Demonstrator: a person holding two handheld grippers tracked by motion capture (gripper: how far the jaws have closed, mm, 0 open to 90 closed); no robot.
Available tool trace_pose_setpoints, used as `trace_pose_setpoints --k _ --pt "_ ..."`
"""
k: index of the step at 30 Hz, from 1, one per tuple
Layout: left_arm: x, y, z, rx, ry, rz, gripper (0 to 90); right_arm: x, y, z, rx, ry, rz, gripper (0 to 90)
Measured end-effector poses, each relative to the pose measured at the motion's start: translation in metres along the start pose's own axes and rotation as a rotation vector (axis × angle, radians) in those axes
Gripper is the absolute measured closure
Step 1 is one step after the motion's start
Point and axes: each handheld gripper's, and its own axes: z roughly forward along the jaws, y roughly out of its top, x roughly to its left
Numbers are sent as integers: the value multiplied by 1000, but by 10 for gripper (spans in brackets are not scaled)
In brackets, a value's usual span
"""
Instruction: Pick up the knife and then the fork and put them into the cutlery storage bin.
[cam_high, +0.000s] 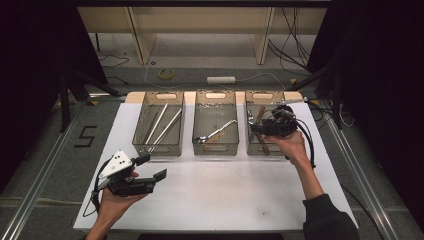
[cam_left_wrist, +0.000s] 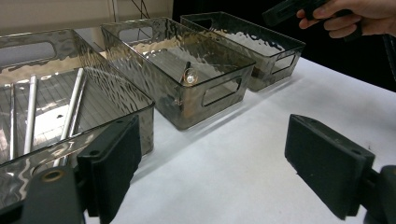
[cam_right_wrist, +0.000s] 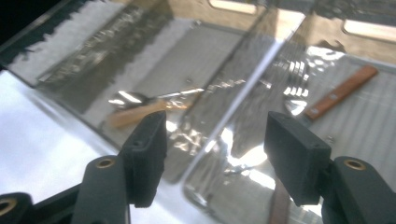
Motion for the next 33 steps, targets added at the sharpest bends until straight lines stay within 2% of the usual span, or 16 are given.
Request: trace_pose_setpoints --k 6,9,16,29,33 --pt "1 0 0 1 -2 -6 183 15 -11 -9 -63 36 -37 368" --pt "1 0 1 2 -3 -11 183 21 -19 -12 -97 70 -35 362" --pt "1 1 2 3 -2 -18 183 37 -36 -20 -141 125 -80 335" --pt "1 1 4 6 -17 -22 182 54 -72 -36 -208 171 -129 309" --pt "0 1 3 4 -24 -21 182 59 -86 -42 -227 187 -125 297"
